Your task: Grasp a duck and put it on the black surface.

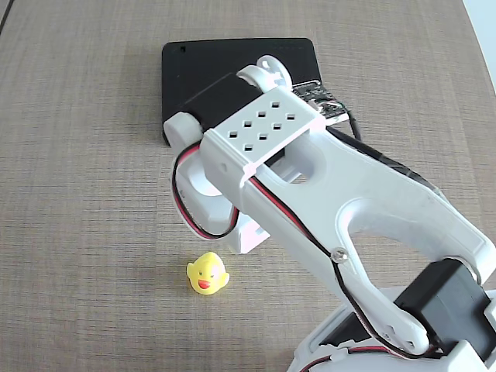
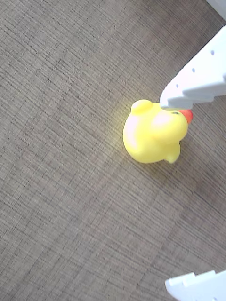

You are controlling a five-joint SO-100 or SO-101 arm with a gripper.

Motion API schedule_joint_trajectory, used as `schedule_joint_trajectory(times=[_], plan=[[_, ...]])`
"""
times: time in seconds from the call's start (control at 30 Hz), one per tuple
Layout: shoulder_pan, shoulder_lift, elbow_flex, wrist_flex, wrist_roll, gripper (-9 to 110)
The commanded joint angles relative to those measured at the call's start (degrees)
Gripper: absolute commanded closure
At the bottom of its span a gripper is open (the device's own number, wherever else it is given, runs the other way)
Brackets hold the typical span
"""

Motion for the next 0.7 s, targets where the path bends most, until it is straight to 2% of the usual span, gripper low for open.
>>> schedule_joint_trajectory(times=[0.0,0.43,0.67], plan=[[-2.5,-5.9,-2.3,0.4,-0.3,61],[-13.4,-9.5,-2.0,0.9,-0.4,61],[-14.4,-10.3,-1.8,0.4,-0.4,61]])
